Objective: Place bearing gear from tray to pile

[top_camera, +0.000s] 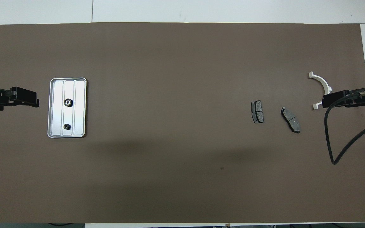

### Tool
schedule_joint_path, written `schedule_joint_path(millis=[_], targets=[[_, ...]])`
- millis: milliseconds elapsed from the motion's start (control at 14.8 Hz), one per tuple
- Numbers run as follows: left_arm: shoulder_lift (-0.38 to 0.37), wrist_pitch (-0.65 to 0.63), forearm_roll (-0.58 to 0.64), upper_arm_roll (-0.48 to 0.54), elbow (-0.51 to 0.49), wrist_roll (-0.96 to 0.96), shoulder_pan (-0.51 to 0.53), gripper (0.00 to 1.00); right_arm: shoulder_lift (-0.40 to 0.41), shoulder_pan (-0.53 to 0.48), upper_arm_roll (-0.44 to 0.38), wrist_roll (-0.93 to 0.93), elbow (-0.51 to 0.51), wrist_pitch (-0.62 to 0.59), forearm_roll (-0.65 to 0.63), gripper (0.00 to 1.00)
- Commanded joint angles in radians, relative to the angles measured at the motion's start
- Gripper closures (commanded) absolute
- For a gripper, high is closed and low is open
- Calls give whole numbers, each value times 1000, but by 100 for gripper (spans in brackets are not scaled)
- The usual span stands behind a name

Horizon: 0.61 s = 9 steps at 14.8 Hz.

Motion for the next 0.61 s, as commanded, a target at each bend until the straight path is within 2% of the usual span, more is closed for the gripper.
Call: schedule_joint_path(millis=[0, 542], targets=[[14, -2, 10, 1, 20, -6, -2, 0, -21, -10, 2, -15, -23, 19, 22, 0], [13, -2, 13, 7, 6, -14, -2, 0, -21, -10, 2, -15, -23, 19, 22, 0]])
